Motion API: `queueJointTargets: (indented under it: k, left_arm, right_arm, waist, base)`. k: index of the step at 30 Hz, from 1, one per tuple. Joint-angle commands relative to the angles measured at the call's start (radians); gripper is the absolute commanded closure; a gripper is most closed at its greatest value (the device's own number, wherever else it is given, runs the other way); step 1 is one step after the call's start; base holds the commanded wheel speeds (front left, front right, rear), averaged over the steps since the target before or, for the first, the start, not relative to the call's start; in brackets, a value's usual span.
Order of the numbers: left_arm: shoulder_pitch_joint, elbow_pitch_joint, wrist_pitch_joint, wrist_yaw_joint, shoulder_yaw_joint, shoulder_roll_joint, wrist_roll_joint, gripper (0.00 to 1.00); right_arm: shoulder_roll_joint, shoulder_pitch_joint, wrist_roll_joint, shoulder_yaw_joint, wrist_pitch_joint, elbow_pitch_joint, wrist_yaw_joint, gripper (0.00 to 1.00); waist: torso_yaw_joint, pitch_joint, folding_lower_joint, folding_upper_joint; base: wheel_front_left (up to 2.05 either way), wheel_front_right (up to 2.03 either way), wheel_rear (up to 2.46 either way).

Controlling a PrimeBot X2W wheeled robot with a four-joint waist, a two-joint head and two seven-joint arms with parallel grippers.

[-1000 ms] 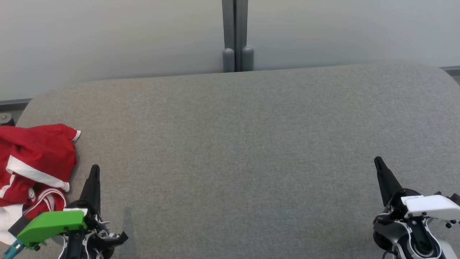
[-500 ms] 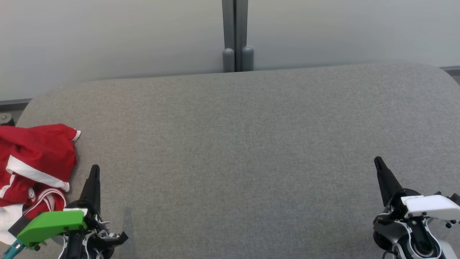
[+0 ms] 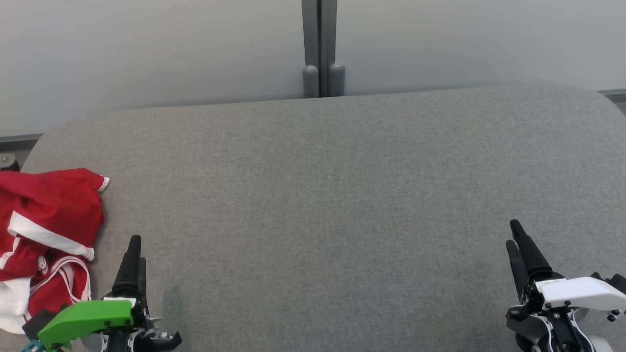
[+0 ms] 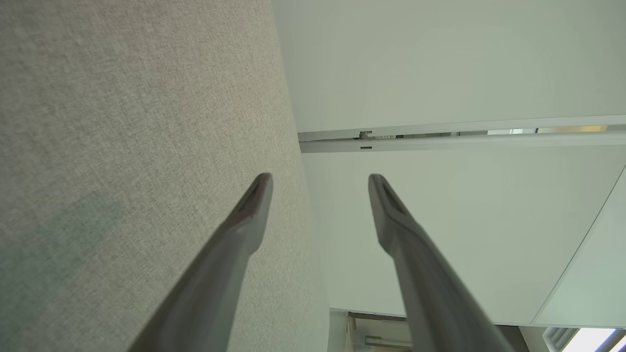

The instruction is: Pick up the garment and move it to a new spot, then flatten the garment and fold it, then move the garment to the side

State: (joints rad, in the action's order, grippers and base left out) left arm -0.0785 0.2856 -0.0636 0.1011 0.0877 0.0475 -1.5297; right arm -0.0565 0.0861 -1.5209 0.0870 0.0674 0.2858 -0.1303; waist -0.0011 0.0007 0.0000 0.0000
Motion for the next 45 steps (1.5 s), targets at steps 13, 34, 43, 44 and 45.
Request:
queueJointTargets:
  k: [13,34,43,44,45]
  left_arm:
    - [-0.022,-0.009,0.063,0.008,-0.011,0.018,0.341,0.0]
    - [0.003,-0.004,0.14,-0.029,-0.083,0.04,0.747,0.0]
    - [-0.006,0.013,0.168,-0.026,-0.114,0.054,0.856,0.0]
    - [-0.005,0.014,0.172,-0.024,-0.118,0.056,0.866,0.0]
    - [-0.006,0.016,0.175,-0.024,-0.119,0.056,0.876,0.0]
  right_arm:
    - [-0.033,0.027,0.315,-0.027,-0.066,-0.046,0.0,0.0]
    - [-0.043,0.001,0.676,-0.063,-0.143,-0.075,0.0,0.0]
    - [-0.045,0.008,0.805,-0.063,-0.172,-0.066,0.0,0.0]
    - [-0.047,0.009,0.818,-0.068,-0.174,-0.063,0.0,0.0]
    - [-0.05,0.01,0.831,-0.072,-0.178,-0.06,0.0,0.0]
  waist:
    - [0.002,0.001,0.0,0.0]
    - [0.002,0.0,0.0,0.0]
    - [0.003,-0.001,0.0,0.0]
    - [0.003,-0.001,0.0,0.0]
    - [0.004,-0.001,0.0,0.0]
  base:
    - [0.0,0.0,0.0]
    - [0.0,0.0,0.0]
    - [0.0,0.0,0.0]
    - [0.0,0.0,0.0]
    - [0.0,0.0,0.0]
